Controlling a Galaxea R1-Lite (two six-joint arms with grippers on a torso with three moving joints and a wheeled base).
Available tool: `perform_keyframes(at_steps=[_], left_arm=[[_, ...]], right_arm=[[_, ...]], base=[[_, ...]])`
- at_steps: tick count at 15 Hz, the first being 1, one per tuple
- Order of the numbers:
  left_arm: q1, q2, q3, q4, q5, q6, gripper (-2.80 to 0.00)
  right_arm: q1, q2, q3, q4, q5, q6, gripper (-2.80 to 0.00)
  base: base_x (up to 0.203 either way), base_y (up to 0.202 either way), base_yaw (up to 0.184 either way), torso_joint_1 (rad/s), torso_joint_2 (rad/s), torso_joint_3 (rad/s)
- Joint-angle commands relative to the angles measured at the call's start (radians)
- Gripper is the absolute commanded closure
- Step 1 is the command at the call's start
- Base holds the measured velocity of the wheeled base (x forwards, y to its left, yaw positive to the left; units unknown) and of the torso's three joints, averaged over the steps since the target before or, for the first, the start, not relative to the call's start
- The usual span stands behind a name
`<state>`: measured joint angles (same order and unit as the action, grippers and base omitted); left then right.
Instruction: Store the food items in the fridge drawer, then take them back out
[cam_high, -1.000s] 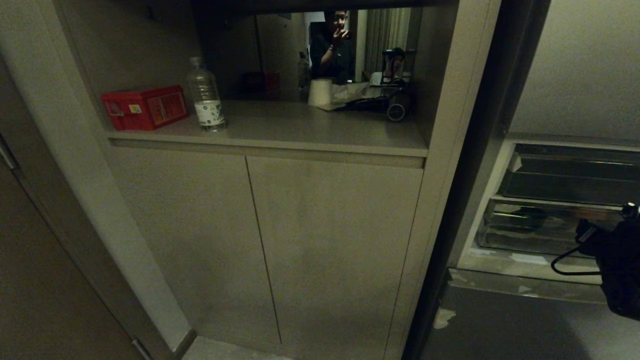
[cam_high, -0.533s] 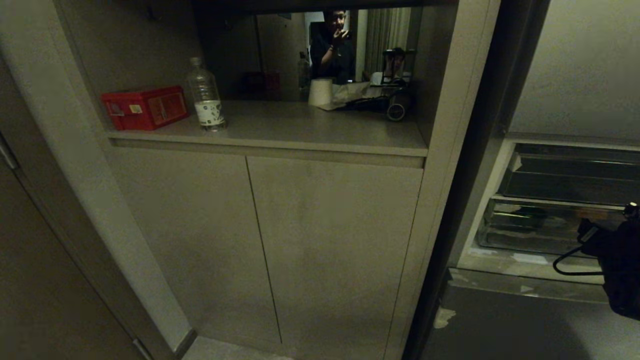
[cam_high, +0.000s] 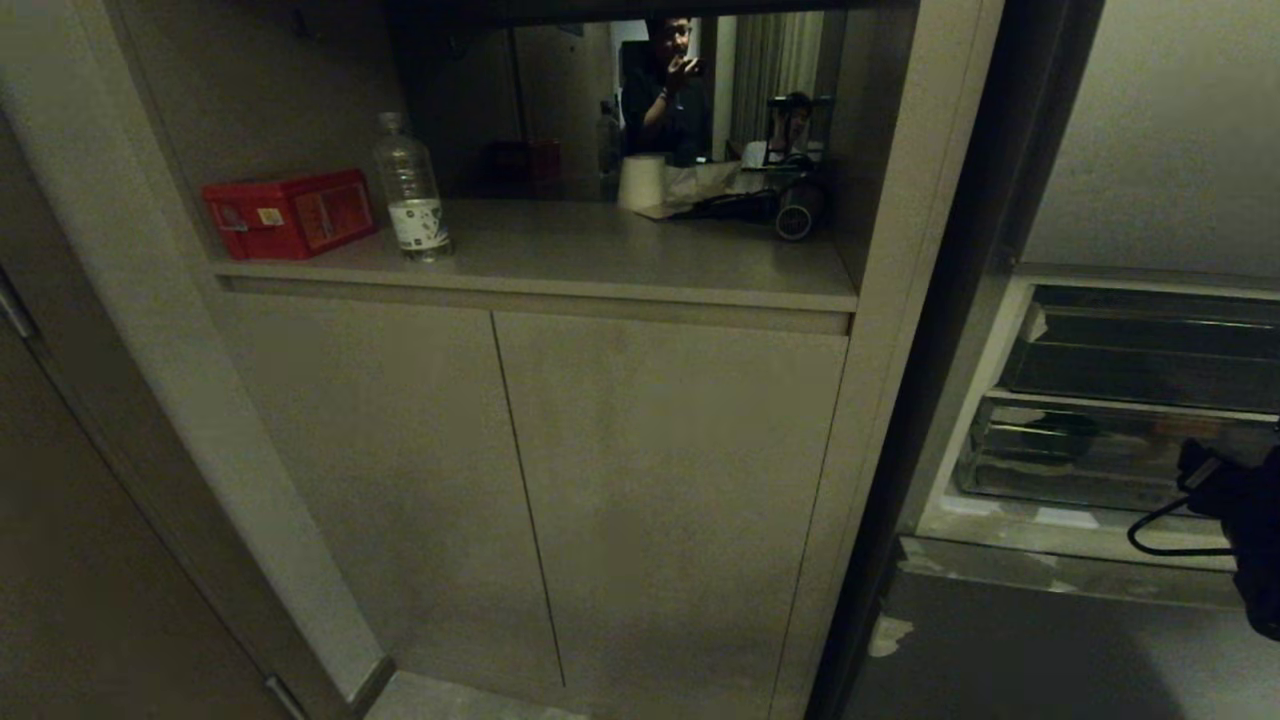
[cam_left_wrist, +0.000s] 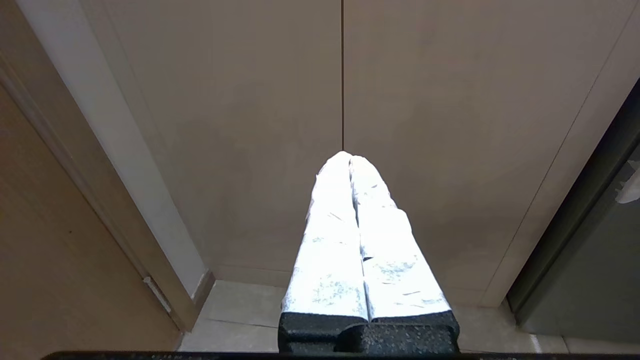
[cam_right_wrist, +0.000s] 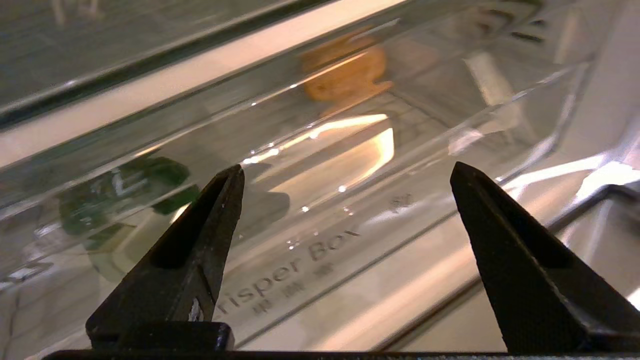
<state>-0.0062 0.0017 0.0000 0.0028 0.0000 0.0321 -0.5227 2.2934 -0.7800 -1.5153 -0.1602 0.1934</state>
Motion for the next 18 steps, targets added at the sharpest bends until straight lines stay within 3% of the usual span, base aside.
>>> perform_keyframes(at_steps=[1, 7, 8, 10, 12, 18], left_arm=[[0.0, 0.001, 0.0, 0.0, 0.0, 0.0, 0.0], [0.0, 0.001, 0.0, 0.0, 0.0, 0.0, 0.0], [0.0, 0.001, 0.0, 0.0, 0.0, 0.0, 0.0], [0.0, 0.001, 0.0, 0.0, 0.0, 0.0, 0.0], [0.0, 0.001, 0.0, 0.0, 0.0, 0.0, 0.0], [0.0, 0.001, 0.0, 0.0, 0.0, 0.0, 0.0]], right_arm=[[-0.014, -0.041, 0.036, -0.015, 0.012, 0.001, -2.8], [-0.037, -0.06, 0.14, -0.015, 0.054, 0.002, -2.8], [-0.038, -0.06, 0.154, -0.015, 0.081, -0.001, -2.8], [-0.041, -0.062, 0.241, -0.015, 0.244, -0.012, -2.8], [-0.053, -0.075, 0.293, -0.015, 0.343, -0.024, -2.8], [-0.068, -0.123, 0.313, -0.008, 0.441, -0.026, -2.8]], base=[[0.0, 0.0, 0.0, 0.0, 0.0, 0.0], [0.0, 0.0, 0.0, 0.0, 0.0, 0.0], [0.0, 0.0, 0.0, 0.0, 0.0, 0.0], [0.0, 0.0, 0.0, 0.0, 0.0, 0.0], [0.0, 0.0, 0.0, 0.0, 0.0, 0.0], [0.0, 0.0, 0.0, 0.0, 0.0, 0.0]])
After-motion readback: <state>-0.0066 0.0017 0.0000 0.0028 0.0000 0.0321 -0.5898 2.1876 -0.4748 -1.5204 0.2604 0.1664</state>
